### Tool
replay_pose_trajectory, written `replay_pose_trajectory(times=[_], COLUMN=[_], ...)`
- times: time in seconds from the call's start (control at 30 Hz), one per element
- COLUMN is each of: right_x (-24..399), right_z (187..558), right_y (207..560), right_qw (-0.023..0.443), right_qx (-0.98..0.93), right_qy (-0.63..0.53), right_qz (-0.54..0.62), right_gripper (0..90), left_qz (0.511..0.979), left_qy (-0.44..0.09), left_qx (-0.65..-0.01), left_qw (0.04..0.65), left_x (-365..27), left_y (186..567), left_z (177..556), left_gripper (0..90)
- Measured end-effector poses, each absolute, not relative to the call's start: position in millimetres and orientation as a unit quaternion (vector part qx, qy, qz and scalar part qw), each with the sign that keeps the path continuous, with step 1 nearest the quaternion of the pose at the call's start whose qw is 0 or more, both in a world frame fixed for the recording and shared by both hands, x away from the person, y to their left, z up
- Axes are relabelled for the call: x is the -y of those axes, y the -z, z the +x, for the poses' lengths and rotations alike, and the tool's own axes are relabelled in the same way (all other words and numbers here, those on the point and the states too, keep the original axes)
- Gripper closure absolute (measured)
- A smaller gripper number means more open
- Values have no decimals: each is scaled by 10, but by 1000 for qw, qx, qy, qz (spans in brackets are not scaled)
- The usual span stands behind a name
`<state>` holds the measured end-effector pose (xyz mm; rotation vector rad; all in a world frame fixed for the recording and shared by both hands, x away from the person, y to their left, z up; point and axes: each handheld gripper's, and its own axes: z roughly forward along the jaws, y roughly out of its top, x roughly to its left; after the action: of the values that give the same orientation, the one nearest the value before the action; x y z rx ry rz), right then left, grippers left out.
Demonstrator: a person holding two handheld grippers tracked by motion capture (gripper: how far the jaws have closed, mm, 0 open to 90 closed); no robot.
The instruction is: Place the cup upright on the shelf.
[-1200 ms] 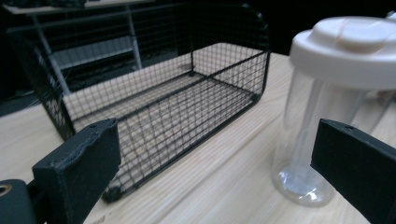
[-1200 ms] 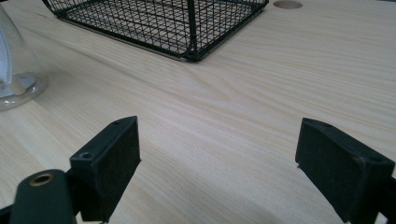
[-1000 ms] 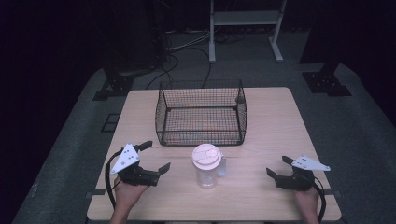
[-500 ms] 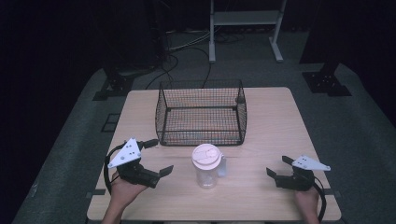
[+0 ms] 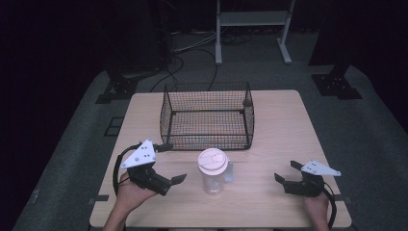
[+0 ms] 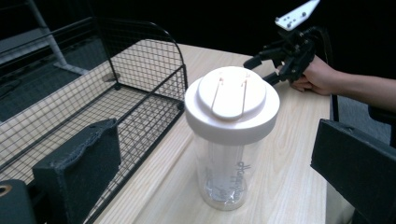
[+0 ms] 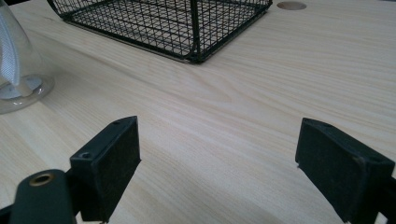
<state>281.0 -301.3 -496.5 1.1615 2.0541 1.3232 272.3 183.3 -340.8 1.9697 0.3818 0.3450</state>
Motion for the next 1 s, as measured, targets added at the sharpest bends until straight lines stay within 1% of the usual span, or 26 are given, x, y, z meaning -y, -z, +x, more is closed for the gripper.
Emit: replay_pose_trajectory(times=[0.17,0.5,1.0], right_x=[3015,3018,3020], right_z=[2811,2810,2811], right_y=[4966,4966,4966], right_qw=[215,214,213], right_qx=[-741,-741,-741], right_qy=[-479,-481,-482], right_qz=[419,417,416], right_gripper=[129,129,129], left_qz=[828,846,863], left_qy=[-136,-121,-113], left_qx=[-149,-137,-129], left_qw=[524,501,475], left_x=[-1720,-1509,-1319], left_y=[3383,3397,3480], left_z=[2738,2779,2846], left_gripper=[7,6,7])
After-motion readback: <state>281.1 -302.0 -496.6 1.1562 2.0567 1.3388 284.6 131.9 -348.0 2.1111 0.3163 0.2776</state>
